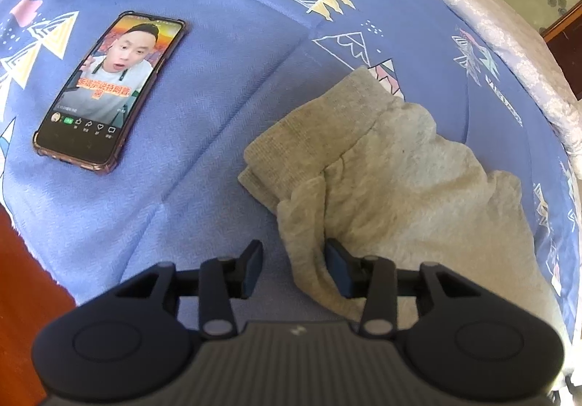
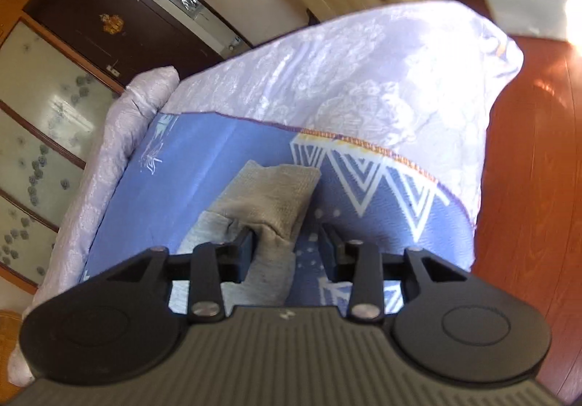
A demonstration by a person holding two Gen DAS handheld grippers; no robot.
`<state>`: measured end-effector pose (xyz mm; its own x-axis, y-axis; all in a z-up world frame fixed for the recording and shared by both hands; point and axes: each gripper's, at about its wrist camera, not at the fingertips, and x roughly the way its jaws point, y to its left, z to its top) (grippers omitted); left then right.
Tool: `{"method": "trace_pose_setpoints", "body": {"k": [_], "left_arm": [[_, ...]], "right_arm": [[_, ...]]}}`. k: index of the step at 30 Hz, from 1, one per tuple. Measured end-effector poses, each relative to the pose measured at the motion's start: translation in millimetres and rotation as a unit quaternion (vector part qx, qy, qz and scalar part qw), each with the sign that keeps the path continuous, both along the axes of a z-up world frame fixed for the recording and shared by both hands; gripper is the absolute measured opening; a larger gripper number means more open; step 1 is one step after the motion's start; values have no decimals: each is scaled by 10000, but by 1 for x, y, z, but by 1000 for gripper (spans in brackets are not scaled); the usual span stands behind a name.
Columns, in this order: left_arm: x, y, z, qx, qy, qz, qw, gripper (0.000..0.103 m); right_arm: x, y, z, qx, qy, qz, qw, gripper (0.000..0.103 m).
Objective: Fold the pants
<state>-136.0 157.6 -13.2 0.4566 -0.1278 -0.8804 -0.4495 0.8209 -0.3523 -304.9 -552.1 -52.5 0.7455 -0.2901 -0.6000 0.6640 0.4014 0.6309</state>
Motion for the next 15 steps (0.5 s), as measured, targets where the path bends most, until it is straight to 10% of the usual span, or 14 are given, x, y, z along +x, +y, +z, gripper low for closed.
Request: {"method": "trace_pose_setpoints", "body": {"k": [8,15], "left_arm": [[-37,12,25,130,-250,-41,9996,44],[-31,-22,65,692,-957,-548,9915,44]], "right_arm": [[-24,28,27,-859,271,-1270,9878,49],[8,83,49,-1261,-27,-51,9920,50]]}}
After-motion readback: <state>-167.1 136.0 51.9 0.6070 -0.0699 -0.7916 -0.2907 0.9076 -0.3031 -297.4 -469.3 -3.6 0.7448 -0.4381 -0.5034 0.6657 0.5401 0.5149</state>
